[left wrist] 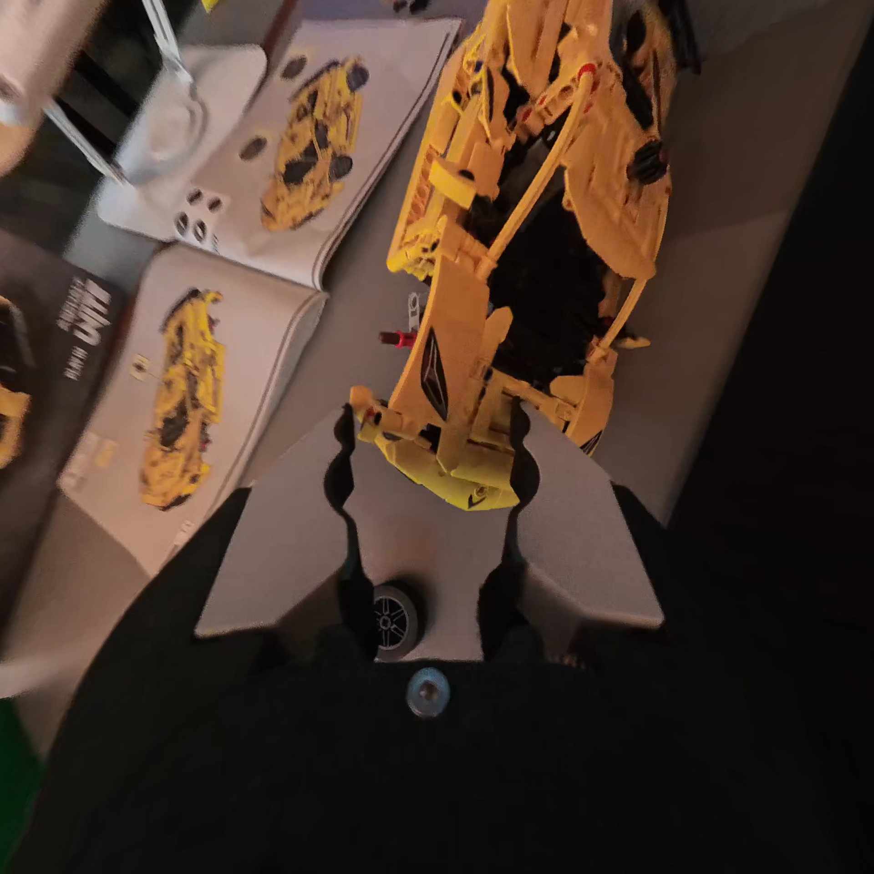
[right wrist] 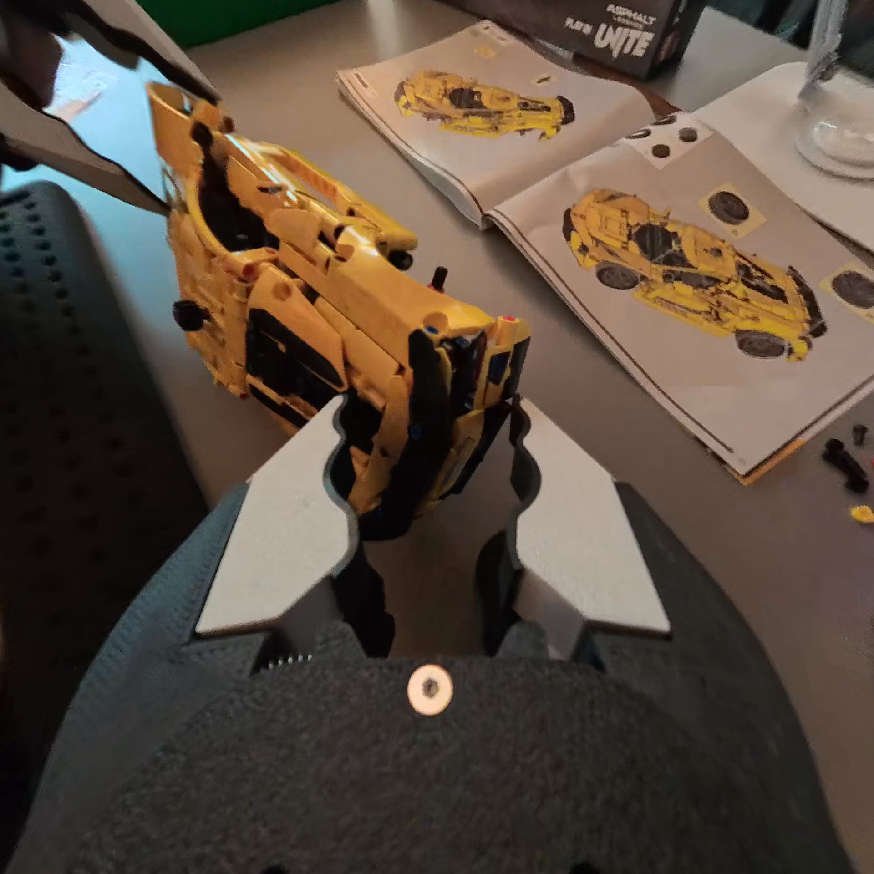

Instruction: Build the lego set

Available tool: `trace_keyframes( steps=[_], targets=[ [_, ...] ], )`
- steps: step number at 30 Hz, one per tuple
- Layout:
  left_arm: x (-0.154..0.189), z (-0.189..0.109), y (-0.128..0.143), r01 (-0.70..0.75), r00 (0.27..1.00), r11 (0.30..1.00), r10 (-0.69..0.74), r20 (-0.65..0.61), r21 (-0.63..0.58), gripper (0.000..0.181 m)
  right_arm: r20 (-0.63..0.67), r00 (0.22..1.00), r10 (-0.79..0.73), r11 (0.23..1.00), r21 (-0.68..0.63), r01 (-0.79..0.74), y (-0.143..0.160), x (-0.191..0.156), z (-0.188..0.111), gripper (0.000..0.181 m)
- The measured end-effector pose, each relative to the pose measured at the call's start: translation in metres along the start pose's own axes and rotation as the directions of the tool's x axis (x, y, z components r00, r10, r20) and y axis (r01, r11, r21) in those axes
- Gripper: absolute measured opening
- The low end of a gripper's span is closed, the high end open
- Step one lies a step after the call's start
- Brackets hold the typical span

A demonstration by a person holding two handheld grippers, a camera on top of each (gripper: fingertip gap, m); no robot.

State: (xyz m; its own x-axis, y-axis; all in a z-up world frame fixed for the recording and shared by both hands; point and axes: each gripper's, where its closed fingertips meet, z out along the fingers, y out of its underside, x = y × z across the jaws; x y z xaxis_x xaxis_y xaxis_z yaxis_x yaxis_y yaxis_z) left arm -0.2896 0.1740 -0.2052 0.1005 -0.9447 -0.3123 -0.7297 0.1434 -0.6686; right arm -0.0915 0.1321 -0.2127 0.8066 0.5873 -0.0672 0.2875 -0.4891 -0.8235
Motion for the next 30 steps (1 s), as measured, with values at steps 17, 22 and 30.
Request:
trace_keyframes(
  steps=[17,22,30],
  targets=[
    [0.034,-0.022,-0.005,0.092,0.99,0.978,-0.11,0.093,0.186,0.06,-0.314,0.929,-0.195,0.973,0.056,0.223,0.021,-0.027,-0.025,0.066],
    [0.034,-0.02,-0.001,0.193,0.979,0.957,-0.203,0.023,0.216,0.06,-0.295,0.939,-0.176,0.974,0.089,0.21,0.02,-0.032,-0.031,0.066],
    [0.035,-0.019,0.002,0.288,0.958,0.929,-0.279,-0.071,0.232,0.06,-0.189,0.979,-0.081,0.983,0.146,0.109,0.019,-0.029,-0.057,0.07]
  ],
)
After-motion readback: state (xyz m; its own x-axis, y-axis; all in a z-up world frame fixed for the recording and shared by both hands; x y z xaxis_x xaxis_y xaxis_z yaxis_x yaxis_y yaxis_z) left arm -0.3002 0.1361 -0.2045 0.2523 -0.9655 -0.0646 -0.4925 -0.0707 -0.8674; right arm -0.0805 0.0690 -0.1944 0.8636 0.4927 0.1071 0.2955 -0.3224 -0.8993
